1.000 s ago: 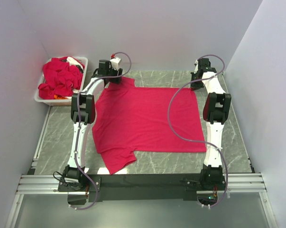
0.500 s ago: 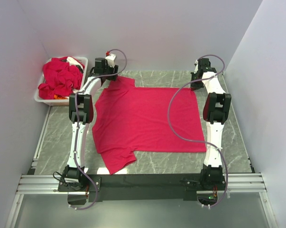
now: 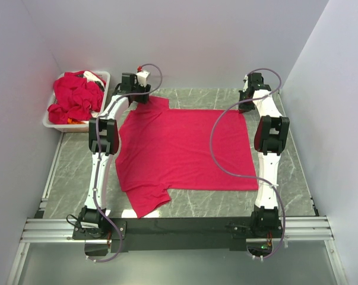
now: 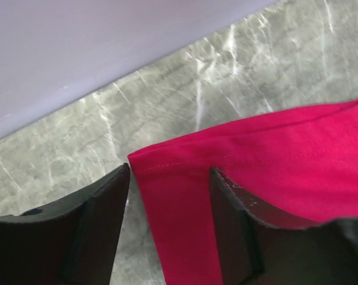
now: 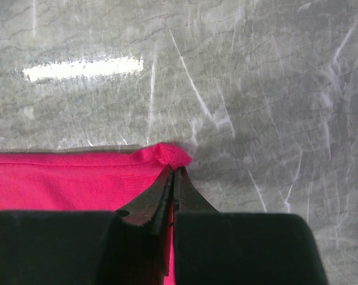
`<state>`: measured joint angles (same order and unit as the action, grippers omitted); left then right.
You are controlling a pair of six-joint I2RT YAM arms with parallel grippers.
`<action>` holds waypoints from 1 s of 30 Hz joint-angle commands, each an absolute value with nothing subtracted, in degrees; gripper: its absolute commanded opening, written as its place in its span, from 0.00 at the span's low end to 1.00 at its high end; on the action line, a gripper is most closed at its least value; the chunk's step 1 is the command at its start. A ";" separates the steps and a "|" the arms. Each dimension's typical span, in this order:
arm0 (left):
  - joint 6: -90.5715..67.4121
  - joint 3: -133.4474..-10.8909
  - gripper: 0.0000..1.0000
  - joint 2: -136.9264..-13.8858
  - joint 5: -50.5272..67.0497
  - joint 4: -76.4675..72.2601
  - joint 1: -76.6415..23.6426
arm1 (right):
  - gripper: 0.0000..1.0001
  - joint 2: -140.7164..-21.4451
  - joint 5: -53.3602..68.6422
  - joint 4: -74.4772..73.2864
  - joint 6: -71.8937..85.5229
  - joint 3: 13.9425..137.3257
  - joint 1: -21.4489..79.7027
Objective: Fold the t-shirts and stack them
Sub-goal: Fold the tshirt
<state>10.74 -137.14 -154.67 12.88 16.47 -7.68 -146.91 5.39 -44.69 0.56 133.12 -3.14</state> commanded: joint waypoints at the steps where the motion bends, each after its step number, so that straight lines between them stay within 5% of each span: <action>1: 12.66 -141.58 0.60 -155.92 14.06 21.08 -8.17 | 0.00 -147.66 5.36 -47.55 0.44 133.42 -2.55; 11: 13.19 -141.06 0.34 -155.83 15.82 25.75 -8.35 | 0.00 -147.48 5.36 -47.55 0.44 132.98 -2.55; 15: 11.43 -138.79 0.07 -154.17 15.38 21.13 -7.56 | 0.00 -147.31 6.06 -47.46 0.53 132.98 -2.55; 17: 9.50 -133.26 0.02 -150.57 15.20 16.46 -6.24 | 0.00 -146.43 7.47 -47.11 0.53 132.80 -2.46; 30: 10.63 -127.02 0.00 -136.94 19.60 11.08 -5.36 | 0.00 -138.70 10.54 -42.37 -1.49 130.70 -3.51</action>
